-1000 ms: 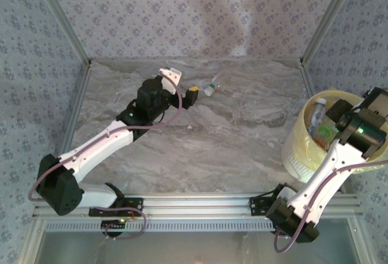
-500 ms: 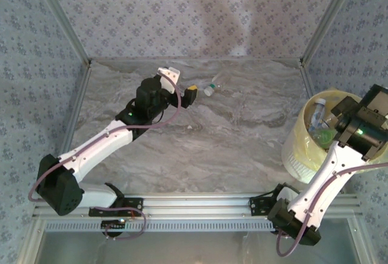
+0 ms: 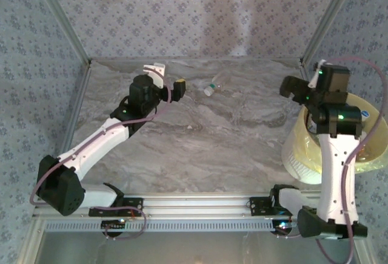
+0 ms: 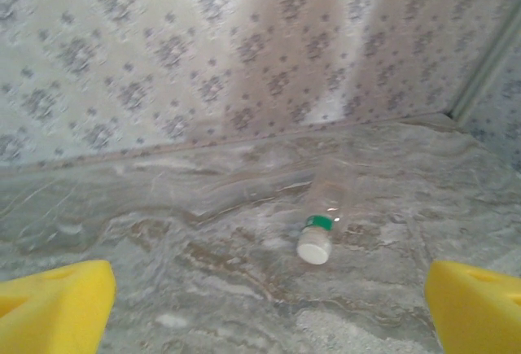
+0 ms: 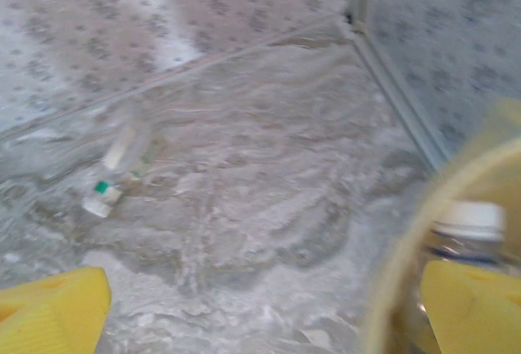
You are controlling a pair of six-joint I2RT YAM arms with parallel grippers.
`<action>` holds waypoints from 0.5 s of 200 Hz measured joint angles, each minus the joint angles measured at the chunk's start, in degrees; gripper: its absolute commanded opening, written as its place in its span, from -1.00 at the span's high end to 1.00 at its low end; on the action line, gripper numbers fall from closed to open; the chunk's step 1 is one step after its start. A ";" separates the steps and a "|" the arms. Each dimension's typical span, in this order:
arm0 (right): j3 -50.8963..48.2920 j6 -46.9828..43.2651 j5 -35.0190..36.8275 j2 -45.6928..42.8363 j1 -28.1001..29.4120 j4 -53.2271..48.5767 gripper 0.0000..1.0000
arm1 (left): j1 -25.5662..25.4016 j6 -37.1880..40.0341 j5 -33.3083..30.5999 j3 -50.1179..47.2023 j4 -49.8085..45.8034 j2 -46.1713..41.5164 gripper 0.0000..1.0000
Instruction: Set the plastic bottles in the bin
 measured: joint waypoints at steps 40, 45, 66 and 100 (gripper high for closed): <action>3.02 -1.31 5.22 10.84 14.16 7.58 -1.00 | 1.53 -3.02 0.07 0.17 -4.09 0.42 -0.95; 3.04 -1.38 6.08 12.55 15.67 8.96 -1.00 | 1.55 -3.28 0.17 0.42 -4.76 0.83 -0.95; 3.02 -1.51 8.31 18.43 19.28 14.03 -1.00 | 1.55 -4.11 0.50 0.83 -5.84 2.69 -0.95; 1.77 2.01 9.16 25.18 20.11 23.30 -1.00 | 1.75 -5.14 0.48 0.83 -7.32 3.54 -0.95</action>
